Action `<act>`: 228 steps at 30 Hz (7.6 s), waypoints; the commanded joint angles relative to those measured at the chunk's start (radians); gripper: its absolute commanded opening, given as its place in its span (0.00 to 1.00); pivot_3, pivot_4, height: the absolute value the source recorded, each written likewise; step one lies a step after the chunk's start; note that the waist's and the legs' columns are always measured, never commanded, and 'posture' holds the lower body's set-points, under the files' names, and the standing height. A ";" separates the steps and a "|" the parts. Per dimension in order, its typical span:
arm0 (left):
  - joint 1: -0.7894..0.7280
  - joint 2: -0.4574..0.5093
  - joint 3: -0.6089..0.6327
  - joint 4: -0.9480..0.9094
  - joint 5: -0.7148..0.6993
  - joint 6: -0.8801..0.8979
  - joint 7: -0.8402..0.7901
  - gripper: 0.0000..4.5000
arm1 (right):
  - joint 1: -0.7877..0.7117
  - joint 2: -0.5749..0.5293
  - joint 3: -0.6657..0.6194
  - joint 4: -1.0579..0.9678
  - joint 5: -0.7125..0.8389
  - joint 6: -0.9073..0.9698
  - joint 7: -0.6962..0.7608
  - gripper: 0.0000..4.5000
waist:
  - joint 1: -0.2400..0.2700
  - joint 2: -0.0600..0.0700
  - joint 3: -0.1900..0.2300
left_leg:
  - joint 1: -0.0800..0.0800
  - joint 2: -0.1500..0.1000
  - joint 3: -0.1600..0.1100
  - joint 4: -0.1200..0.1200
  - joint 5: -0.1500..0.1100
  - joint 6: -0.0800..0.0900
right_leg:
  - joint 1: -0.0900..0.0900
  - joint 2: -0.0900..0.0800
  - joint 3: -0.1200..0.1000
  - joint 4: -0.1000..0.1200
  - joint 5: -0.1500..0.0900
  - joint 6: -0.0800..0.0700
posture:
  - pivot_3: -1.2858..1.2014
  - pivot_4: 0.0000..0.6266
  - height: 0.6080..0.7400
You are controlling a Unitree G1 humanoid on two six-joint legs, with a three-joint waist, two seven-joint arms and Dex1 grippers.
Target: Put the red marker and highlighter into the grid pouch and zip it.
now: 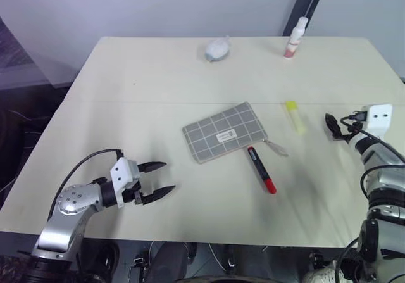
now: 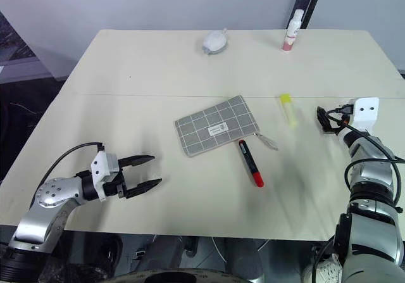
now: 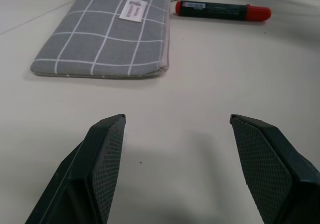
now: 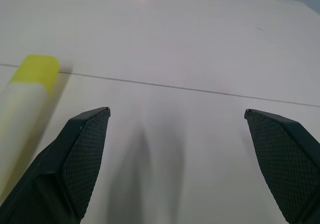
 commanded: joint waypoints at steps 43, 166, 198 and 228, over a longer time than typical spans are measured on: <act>-0.397 -0.036 -0.148 0.620 0.481 -0.863 0.175 0.79 | 0.100 0.234 0.465 -0.737 -0.086 0.212 0.163 0.01 | 0.011 0.000 0.000 | 0.000 -0.001 0.002 0.000 -0.002 -0.002 | -0.005 -0.001 0.002 0.000 0.001 0.002 | 0.52 0.24 1.00; -0.666 -0.169 -0.206 0.862 0.572 -0.885 0.522 0.00 | -0.055 0.214 0.689 -0.895 -0.272 0.108 0.412 0.32 | 0.003 -0.002 -0.001 | 0.000 0.000 0.001 0.004 0.003 0.001 | -0.005 0.002 0.002 0.001 0.009 0.013 | 0.52 0.24 1.00; -0.647 -0.142 -0.191 0.869 0.578 -0.913 0.566 0.00 | -0.066 0.165 0.094 -0.494 -0.078 0.727 -0.196 0.99 | 0.018 -0.002 -0.001 | 0.000 0.000 0.002 0.001 0.003 0.001 | -0.003 0.002 0.003 0.002 0.010 0.012 | 0.52 0.24 1.00; -0.662 -0.166 -0.198 0.831 0.555 -0.884 0.547 0.00 | 0.167 0.042 0.365 -0.925 -0.008 0.366 0.347 0.20 | 0.002 -0.002 -0.001 | -0.001 -0.001 0.002 0.004 0.004 0.003 | -0.003 0.001 0.002 0.001 0.010 0.013 | 0.52 0.24 1.00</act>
